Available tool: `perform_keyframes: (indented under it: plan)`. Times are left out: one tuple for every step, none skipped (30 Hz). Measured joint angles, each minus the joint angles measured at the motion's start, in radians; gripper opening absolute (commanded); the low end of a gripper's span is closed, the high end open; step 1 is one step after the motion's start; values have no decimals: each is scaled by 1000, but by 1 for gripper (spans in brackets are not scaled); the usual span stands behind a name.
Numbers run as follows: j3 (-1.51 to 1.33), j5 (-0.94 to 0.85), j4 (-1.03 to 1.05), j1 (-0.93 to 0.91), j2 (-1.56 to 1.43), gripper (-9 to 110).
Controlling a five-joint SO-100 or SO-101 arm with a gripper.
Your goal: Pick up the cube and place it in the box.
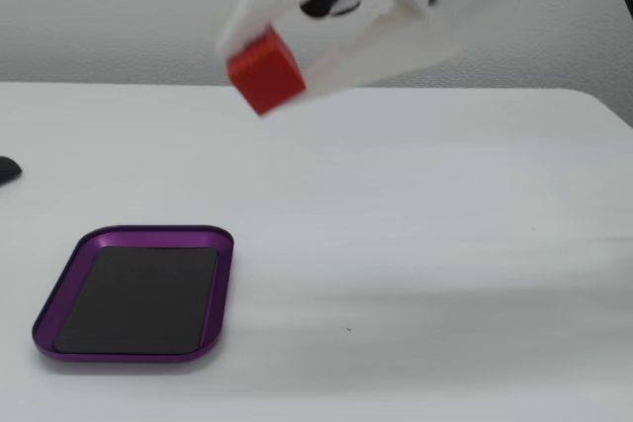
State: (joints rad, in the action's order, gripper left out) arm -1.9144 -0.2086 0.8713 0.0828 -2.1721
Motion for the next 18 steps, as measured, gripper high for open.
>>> perform_keyframes:
  plan:
    - [-28,-9,-51,-20,-12,0]
    - [-57,-14,-104,-44,-15,0]
    - [-89,-17,-158,-67,-15,0]
    - [-123,-17,-215,-77,-17,0]
    - [-155,-17,-273,-84,-17,0]
    - [-183,-17,-325,-87,-20,0]
    - [-207,-17,-371,-89,-20,0]
    - [-227,-17,-411,-83,-20,0]
    - [-238,-17,-443,-78,-20,0]
    - [-241,-17,-472,-83,-17,0]
    - [-241,-17,-495,-87,-2,0]
    - [-241,-17,-514,-95,18,0]
    - [-241,-17,-526,-101,46,0]
    - [-241,-17,-535,-103,87,0]
    - [-241,-17,-548,-103,130,0]
    - [-230,-17,-555,-101,176,0]
    - [-218,-17,-561,-100,224,0]
    - [-199,-17,-565,-97,276,0]
